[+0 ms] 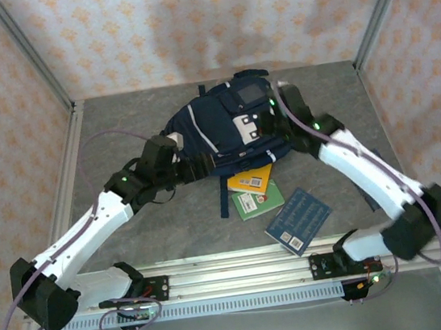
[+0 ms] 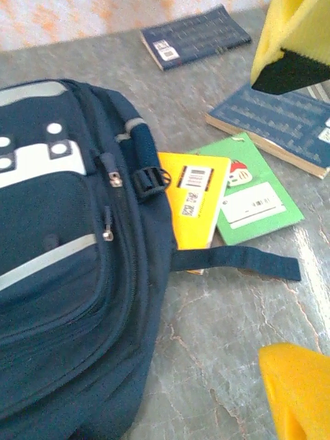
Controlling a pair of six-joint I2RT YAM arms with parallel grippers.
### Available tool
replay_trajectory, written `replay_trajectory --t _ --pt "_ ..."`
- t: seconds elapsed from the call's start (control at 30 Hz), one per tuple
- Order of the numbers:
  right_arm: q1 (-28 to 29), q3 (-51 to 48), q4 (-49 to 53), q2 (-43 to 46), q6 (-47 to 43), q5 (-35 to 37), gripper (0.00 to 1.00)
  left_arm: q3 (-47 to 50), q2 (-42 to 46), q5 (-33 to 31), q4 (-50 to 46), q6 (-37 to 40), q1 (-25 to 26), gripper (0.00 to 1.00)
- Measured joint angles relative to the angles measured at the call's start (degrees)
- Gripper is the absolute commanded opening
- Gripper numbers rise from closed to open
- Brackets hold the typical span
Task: Pack books, pencil case, and school supplies into a backpack
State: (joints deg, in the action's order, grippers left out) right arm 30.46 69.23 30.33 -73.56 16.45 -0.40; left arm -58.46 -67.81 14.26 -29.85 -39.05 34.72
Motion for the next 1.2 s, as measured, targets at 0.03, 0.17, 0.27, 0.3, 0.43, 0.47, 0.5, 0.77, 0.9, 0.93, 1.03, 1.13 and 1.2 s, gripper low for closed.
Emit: replay_trajectory --t 0.03,0.17,0.27,0.3,0.43,0.47,0.5,0.77,0.9,0.93,1.03,1.13,1.2 --pt "0.42 -4.90 0.39 3.06 1.49 1.11 0.00 0.42 -0.44 -0.35 0.13 0.44 1.07 0.93" --pt "2.36 -22.53 3.50 9.46 8.55 2.62 0.00 1.01 -2.84 -2.43 0.15 2.62 6.25 0.93" --pt "2.78 -31.50 7.61 13.16 13.20 2.62 0.00 1.03 -4.98 -3.34 0.28 3.91 10.08 0.92" --pt "2.78 -33.70 8.81 14.71 14.75 2.64 0.00 1.05 -5.84 -3.61 0.37 4.31 11.21 0.92" --pt "2.78 -39.17 9.68 18.05 19.65 2.54 0.00 1.53 -9.01 -4.24 1.40 4.68 13.90 0.92" --pt "2.78 -39.85 9.25 17.81 20.44 2.38 0.00 1.70 -9.60 -4.22 1.53 4.68 14.05 0.92" --pt "2.78 -40.54 8.55 17.35 21.42 2.16 0.00 1.84 -10.23 -4.24 1.79 4.68 14.19 0.92" --pt "2.29 -43.41 -4.76 9.88 25.92 -1.79 0.00 1.95 -11.80 -4.28 2.27 4.70 14.43 0.92" --pt "2.12 -43.34 -16.61 4.44 25.97 -6.03 0.00 2.67 -11.37 -4.35 2.23 4.70 14.43 0.92" --pt "2.05 -43.01 -19.54 2.62 25.94 -7.39 0.00 2.93 -11.13 -4.48 2.19 4.70 14.43 0.92" --pt "1.95 -39.80 -25.27 -3.52 25.29 -12.31 0.00 3.54 -10.47 -4.63 2.19 4.72 14.43 0.92" --pt "1.99 -34.80 -28.70 -9.97 23.98 -18.34 0.12 3.78 -10.45 -4.74 2.25 4.70 14.43 0.92" --pt "2.14 -33.20 -28.44 -11.23 23.10 -20.76 0.28 3.78 -10.62 -4.72 2.29 4.70 14.43 0.91"
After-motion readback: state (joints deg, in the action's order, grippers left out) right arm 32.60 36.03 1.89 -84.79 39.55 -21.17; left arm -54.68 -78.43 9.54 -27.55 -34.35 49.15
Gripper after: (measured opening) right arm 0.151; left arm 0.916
